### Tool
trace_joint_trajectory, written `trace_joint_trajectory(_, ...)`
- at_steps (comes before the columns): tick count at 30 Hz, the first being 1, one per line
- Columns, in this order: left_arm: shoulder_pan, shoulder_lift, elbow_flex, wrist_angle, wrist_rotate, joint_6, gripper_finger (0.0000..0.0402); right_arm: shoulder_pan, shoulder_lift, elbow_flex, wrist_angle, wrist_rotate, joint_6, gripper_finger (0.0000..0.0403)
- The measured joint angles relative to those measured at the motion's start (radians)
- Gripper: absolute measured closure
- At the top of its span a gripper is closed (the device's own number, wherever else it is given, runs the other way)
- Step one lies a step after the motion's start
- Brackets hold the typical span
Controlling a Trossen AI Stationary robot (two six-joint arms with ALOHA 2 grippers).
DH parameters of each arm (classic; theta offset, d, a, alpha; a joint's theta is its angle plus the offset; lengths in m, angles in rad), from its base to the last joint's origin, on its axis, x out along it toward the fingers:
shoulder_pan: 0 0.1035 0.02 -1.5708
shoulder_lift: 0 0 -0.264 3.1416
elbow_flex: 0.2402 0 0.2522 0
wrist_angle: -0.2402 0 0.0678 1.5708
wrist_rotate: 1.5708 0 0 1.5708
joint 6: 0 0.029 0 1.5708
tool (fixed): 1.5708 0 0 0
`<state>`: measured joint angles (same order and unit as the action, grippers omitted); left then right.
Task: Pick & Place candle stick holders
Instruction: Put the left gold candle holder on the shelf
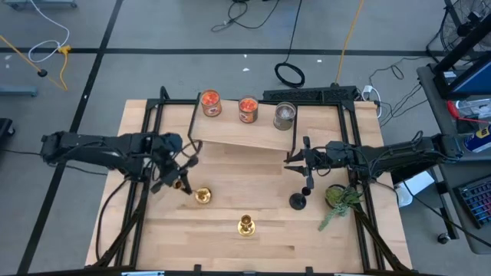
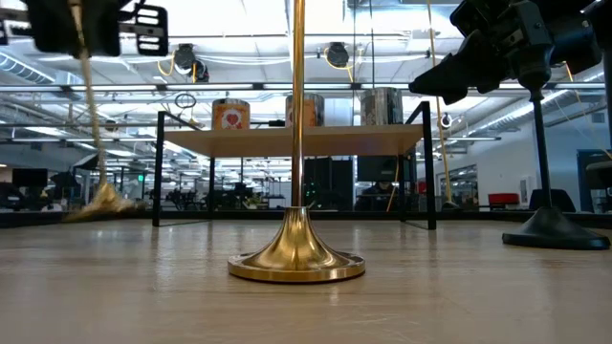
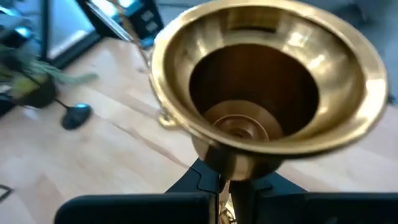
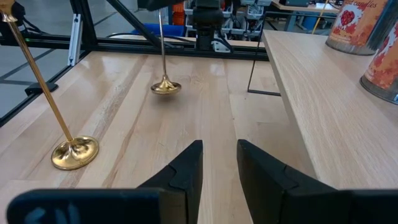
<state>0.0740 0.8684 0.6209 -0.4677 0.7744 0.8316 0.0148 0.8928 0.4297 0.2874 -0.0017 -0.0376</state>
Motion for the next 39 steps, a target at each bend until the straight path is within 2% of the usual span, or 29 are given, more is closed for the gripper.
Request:
trace_joint_trajectory(7, 0.124, 0.003, 0.001, 0.092, 0.023, -0.03, 0.0388, 0.0, 0.0, 0.0, 0.0, 0.0, 0.0, 0.0309)
trace_joint_trajectory(11, 0.165, 0.002, 0.002, 0.141, 0.03, -0.106, 0.0388, 0.0, 0.0, 0.0, 0.0, 0.0, 0.0, 0.0307)
trace_joint_trajectory(17, 0.182, 0.002, 0.002, 0.192, 0.046, -0.223, 0.0388, 0.0, 0.0, 0.0, 0.0, 0.0, 0.0, 0.0309)
trace_joint_trajectory(23, 0.184, -0.001, 0.002, 0.257, 0.061, -0.258, 0.0388, 0.0, 0.0, 0.0, 0.0, 0.0, 0.0, 0.0308)
trace_joint_trajectory(33, 0.257, -0.005, 0.089, 0.374, 0.059, -0.604, 0.0388, 0.0, 0.0, 0.0, 0.0, 0.0, 0.0, 0.0309)
trace_joint_trajectory(39, 0.316, -0.005, 0.144, 0.382, -0.017, -0.713, 0.0388, 0.0, 0.0, 0.0, 0.0, 0.0, 0.0, 0.0307)
